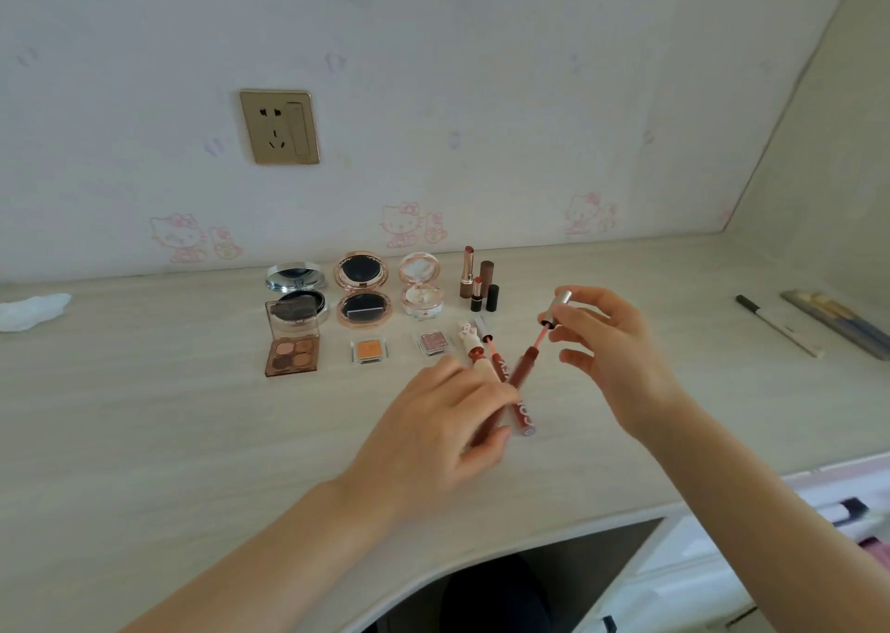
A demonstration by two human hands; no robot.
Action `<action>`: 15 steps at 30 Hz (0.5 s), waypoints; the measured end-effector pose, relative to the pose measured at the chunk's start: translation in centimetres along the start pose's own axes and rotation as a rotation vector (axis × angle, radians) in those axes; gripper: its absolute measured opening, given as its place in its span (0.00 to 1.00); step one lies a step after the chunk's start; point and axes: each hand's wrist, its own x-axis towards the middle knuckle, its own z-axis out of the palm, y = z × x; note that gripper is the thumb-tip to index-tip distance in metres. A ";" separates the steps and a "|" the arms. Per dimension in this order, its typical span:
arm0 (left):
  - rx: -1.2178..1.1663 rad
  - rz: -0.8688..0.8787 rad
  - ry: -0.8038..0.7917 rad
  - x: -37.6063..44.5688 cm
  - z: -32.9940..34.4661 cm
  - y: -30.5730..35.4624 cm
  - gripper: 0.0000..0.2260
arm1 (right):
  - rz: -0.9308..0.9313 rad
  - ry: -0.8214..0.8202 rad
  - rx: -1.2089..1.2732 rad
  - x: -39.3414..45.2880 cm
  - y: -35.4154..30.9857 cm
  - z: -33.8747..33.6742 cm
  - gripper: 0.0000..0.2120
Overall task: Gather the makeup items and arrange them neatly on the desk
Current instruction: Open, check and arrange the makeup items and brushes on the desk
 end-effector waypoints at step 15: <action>0.015 -0.070 -0.152 4.4 5.3 1.9 0.27 | 0.085 -0.030 -0.286 5.4 0.3 -2.9 0.06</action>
